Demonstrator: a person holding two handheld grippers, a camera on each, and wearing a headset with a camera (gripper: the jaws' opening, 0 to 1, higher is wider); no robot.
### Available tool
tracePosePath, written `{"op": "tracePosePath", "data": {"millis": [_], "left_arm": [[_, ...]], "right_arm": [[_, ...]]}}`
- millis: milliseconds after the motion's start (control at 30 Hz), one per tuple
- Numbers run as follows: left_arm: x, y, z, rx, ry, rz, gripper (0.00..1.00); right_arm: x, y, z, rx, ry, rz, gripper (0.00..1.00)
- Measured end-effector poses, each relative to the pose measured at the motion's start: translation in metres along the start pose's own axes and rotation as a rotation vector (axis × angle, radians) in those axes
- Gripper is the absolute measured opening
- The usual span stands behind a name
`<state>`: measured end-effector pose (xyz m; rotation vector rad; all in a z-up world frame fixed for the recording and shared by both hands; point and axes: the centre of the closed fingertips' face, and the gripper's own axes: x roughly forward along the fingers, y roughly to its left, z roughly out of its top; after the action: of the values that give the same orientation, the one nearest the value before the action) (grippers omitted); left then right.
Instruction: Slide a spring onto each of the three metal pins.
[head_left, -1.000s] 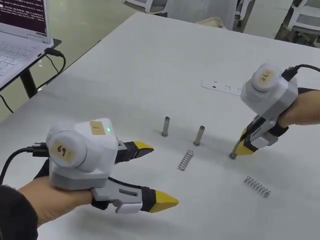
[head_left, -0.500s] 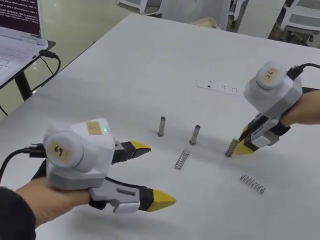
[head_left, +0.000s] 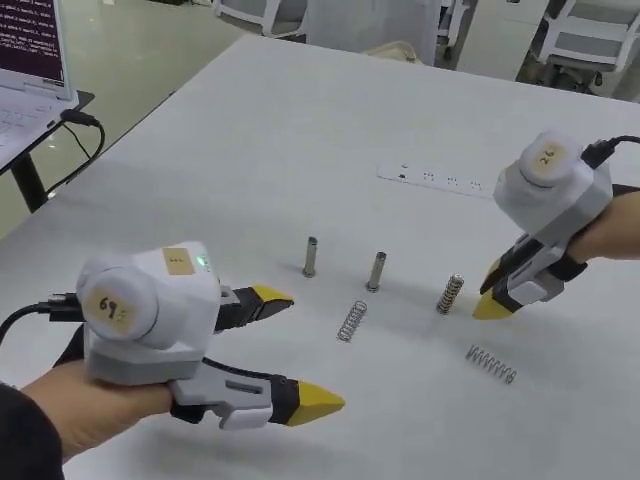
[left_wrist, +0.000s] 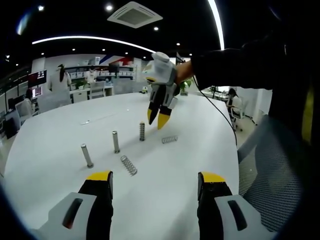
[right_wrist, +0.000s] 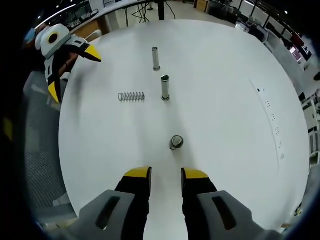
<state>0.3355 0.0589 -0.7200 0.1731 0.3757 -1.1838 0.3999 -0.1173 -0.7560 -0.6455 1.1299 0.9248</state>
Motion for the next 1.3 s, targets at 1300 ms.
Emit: {"op": "tracePosePath", "data": {"millis": [1300], "left_arm": [[0.001,-0.011,0.009,0.037,0.004,-0.027,0.64]], "right_arm": [[0.019,0.036,-0.049,0.097,-0.008,0.011,0.2]]}}
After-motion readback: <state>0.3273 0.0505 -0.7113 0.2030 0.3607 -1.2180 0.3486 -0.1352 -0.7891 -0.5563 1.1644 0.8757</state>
